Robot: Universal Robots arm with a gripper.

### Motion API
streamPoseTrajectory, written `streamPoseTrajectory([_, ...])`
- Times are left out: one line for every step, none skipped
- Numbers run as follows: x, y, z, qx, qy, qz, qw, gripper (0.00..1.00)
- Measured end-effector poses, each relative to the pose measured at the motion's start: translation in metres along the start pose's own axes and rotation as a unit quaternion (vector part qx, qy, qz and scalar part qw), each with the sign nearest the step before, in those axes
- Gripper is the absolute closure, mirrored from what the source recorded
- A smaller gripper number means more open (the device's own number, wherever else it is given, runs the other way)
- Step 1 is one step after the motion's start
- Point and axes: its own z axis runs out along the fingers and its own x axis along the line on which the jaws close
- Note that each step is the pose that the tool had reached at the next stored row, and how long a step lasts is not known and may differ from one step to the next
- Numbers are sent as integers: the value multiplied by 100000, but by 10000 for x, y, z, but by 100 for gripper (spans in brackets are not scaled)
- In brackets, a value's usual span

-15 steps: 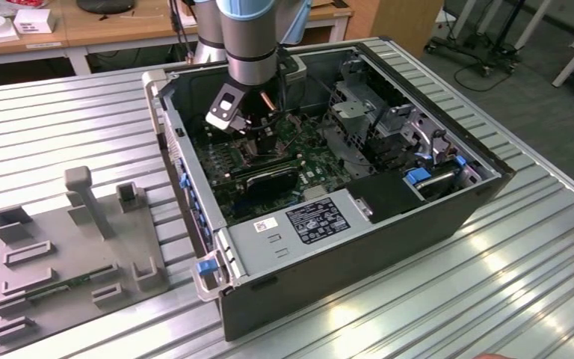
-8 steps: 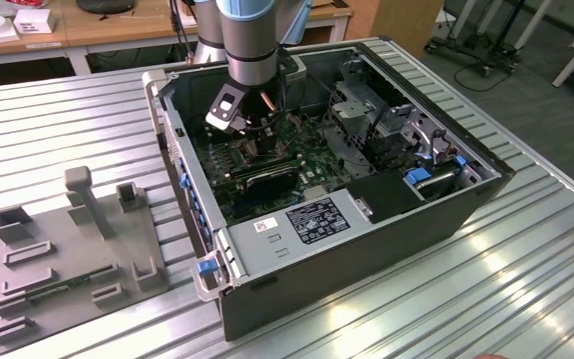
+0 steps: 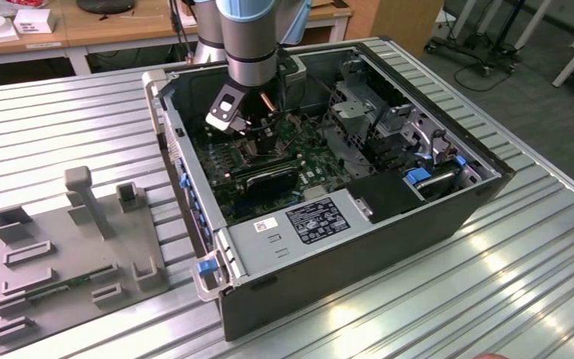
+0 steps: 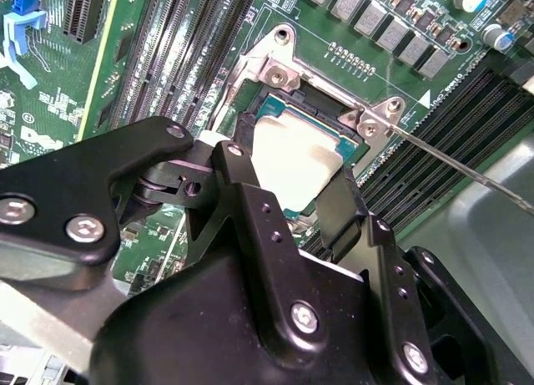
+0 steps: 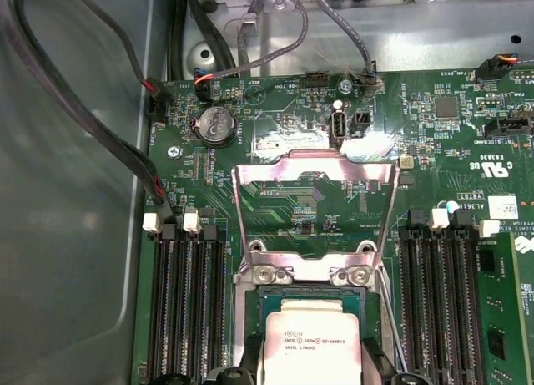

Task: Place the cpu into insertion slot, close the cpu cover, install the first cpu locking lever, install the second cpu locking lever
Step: 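Place the cpu into insertion slot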

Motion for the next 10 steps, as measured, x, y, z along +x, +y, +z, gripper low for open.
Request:
streamPoseTrajectory([0, 0, 0, -7, 23, 1, 100000, 46])
streamPoseTrajectory([0, 0, 1, -14, 49, 3, 100000, 46])
streamPoseTrajectory([0, 0, -2, -16, 53, 1, 100000, 46])
streamPoseTrajectory([0, 0, -6, -23, 51, 0, 100000, 46])
streamPoseTrajectory([1, 0, -8, -42, 61, 5, 100000, 46])
streamPoseTrajectory([1, 0, -8, -53, 70, 5, 100000, 46])
streamPoseTrajectory([1, 0, -8, -62, 69, 3, 100000, 46])
streamPoseTrajectory([0, -4, -10, -122, 66, 11, 100000, 46])
streamPoseTrajectory([0, -7, -11, -298, 77, 6, 100000, 46])
streamPoseTrajectory([0, -7, -9, -469, 88, -3, 99999, 46])
